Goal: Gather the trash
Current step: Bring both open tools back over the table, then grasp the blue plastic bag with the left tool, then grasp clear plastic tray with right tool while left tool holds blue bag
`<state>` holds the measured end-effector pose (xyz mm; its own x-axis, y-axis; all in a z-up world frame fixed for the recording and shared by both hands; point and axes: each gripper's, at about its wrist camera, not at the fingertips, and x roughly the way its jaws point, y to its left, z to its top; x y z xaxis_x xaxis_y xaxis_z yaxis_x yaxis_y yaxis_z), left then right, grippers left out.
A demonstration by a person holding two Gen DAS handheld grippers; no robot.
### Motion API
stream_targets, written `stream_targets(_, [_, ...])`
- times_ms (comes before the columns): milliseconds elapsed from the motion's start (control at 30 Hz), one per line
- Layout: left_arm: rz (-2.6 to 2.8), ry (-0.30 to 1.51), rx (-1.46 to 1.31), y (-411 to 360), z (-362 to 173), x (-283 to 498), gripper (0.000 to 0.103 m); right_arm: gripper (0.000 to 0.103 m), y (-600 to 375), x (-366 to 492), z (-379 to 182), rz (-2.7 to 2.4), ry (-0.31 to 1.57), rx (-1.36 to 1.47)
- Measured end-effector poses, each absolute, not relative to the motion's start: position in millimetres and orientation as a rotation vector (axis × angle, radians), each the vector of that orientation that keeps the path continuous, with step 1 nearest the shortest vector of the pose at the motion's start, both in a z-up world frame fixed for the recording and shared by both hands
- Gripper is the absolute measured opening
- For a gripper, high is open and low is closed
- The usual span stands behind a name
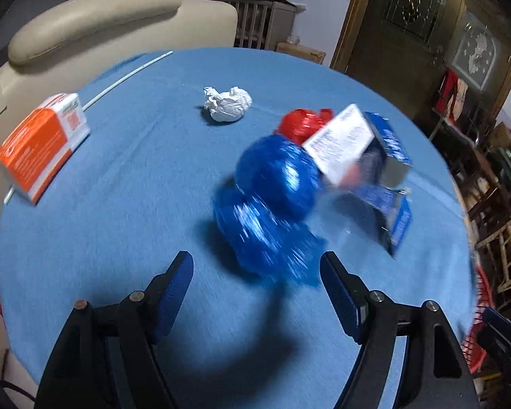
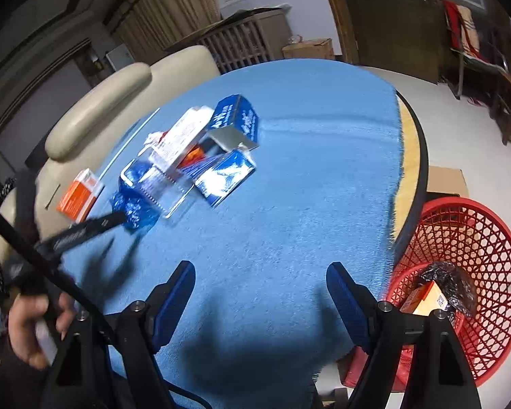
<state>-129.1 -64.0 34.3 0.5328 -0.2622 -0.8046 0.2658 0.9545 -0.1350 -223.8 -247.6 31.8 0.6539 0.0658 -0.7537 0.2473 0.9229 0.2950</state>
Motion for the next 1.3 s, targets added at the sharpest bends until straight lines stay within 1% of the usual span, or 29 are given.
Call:
stream_targets(233, [-0.369,0.974,0.057,-79.6,22.1,-97.5,0.077,0.082,-254.2,-221.7,26.7,-0.139,0.883,0.408])
stream_targets(267, [-0.382,0.971,0.051,-79.7,20.5,-94.5,0.065,0.082,-254.5,-221.1,26.7,-0.141,0.886,0.411])
stream_targets(333, [-0.388,0.986,0.046,-77.8,16.7,-90.5,0.031,0.082,-253.2,-219.1,27.2,-0.138,0.888,0.408])
stream_targets(500, [-0.354,0.956,0.023,-57.3,23.6,-98.9,0.029,0.082,-236.5,-194.4,29.4,-0.095,0.890,0.364])
stream_targets(700, [-0.293,0.943,0.000,-21.7,28.4,-121.0,0.029,0.082,-194.8,-137.8,38.5,0.027,0.852,0.272])
stream_targets(867, [-0.277,0.949,-0.041,3.0,25.1,-131.0,0.029,0.082,-147.8,-99.2,44.8,0.086,0.808,0.057])
stream_targets(1067, [-0.264,0.948,-0.087,21.6,25.8,-135.1,0.029,0.082,-105.4,-86.3,35.7,0.156,0.816,-0.152])
stream_targets(1133, [-0.264,0.947,-0.096,21.7,26.0,-133.9,0.029,0.082,-103.9,-88.9,32.1,0.175,0.831,-0.149])
stream_targets(1233, [-0.268,0.953,-0.113,25.1,23.0,-133.3,0.029,0.082,-115.5,-88.1,28.8,0.190,0.857,-0.045])
stream_targets(1300, [-0.279,0.962,-0.114,24.9,20.5,-131.9,0.029,0.082,-117.3,-82.1,24.5,0.196,0.872,-0.032])
